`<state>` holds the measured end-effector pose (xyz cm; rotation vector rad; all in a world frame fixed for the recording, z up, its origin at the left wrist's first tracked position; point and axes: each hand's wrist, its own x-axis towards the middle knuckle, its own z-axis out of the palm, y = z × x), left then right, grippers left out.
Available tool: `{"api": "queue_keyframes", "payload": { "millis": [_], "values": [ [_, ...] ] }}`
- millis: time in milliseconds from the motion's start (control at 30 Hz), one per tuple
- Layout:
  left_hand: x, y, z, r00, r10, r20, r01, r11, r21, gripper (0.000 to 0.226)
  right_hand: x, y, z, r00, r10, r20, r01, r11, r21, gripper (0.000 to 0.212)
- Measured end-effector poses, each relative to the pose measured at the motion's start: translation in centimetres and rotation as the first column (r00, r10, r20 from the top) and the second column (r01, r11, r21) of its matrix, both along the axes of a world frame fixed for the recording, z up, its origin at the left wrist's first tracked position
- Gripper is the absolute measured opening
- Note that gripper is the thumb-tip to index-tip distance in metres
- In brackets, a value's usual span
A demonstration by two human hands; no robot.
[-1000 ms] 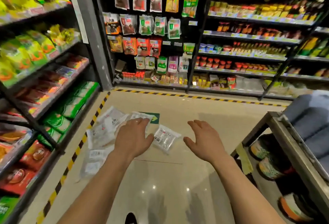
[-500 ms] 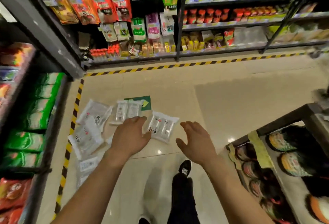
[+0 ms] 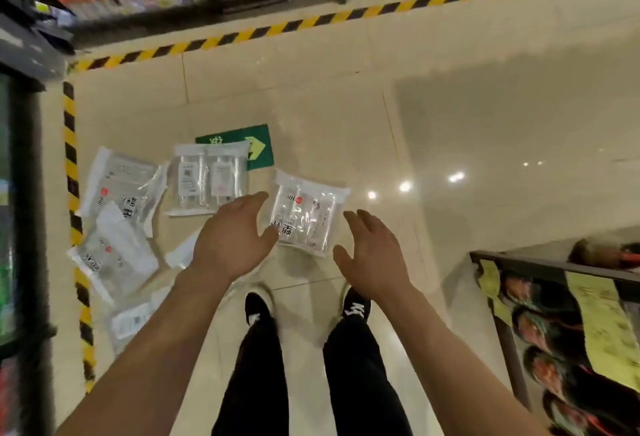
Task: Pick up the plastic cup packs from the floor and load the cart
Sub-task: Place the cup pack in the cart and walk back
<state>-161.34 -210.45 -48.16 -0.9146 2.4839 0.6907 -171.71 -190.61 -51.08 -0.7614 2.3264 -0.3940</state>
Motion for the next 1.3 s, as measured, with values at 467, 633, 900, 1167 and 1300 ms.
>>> {"api": "queue_keyframes", "payload": {
  "millis": [467,633,900,1167,1300],
  "values": [
    [-0.2,-9.6,-45.7,0.982,-0.021,0.188,0.027,0.999,-0.029,0.068,1.6,-6.2,-43.8,0.887,-0.429,0.172,0.417,0.903,0.101,0.078],
    [0.7,-10.2,-54.5,0.98,0.136,0.142,-0.151,0.984,0.096,0.083,3.1,-7.5,-51.8,0.788,-0.549,0.28,0.573,0.82,-0.006,0.088],
    [-0.9,-8.1,-48.9,0.95,0.286,-0.126,-0.256,0.943,0.213,0.088,1.3,-6.9,-45.2,0.716,-0.645,0.267,0.69,0.713,-0.129,0.085],
    [-5.6,-6.0,-22.0,0.896,0.278,-0.345,-0.222,0.956,0.193,0.081,-6.0,-5.1,-18.1,0.818,-0.572,0.058,0.561,0.771,-0.302,0.076],
    [-7.6,-5.0,-5.0,0.887,0.267,-0.377,-0.228,0.963,0.145,0.076,-9.0,-4.6,-0.7,0.853,-0.522,-0.019,0.488,0.808,-0.33,0.074]
  ]
}}
